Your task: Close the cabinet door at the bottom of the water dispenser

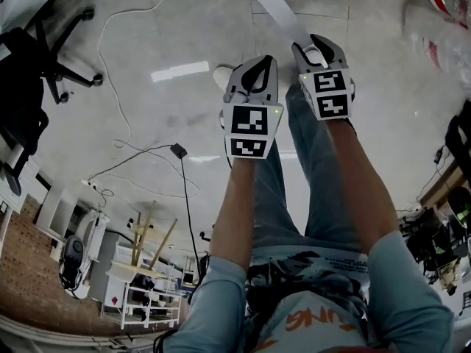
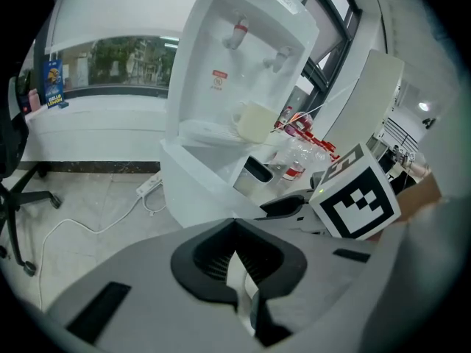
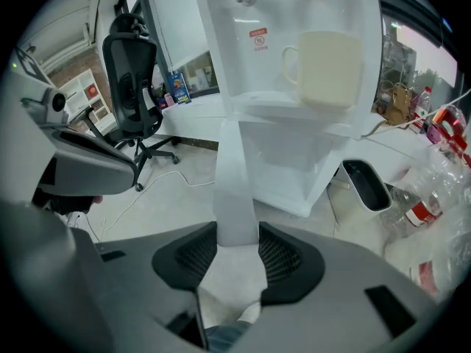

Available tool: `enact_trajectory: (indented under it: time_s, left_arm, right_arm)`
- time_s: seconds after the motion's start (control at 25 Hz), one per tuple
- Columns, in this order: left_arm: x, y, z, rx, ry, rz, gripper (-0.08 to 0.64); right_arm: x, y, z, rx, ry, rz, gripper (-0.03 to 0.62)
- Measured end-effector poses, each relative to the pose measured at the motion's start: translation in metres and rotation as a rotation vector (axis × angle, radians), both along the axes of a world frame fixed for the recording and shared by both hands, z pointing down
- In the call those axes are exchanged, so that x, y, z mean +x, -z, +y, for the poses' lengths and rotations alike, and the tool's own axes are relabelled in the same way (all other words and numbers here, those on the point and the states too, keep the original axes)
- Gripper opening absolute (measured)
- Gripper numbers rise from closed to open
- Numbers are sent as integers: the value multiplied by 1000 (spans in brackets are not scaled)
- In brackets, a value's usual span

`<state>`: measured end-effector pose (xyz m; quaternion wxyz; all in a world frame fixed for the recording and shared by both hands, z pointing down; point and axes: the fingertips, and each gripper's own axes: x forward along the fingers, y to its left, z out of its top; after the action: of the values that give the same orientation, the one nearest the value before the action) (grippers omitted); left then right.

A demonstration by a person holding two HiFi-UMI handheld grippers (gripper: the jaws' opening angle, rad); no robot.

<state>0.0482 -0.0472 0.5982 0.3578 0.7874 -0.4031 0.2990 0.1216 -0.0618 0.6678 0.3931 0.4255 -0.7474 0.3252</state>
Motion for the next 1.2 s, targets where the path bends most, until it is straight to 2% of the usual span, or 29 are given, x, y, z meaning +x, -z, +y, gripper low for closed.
enact_trajectory:
  time_s: [0.48,0.92,1.2]
  left_arm:
    - [41,-11,-9,-12,66,-8,8]
    - [61,-16,-18,-13,111,-23,8]
    - [66,-12,-29,0,138,-19,8]
  right_arm:
    - [46,1,-33,65,69,-7,196]
    - [81,0,-68,130,131,11,202]
    - [98,0,-91,168,127,12,202]
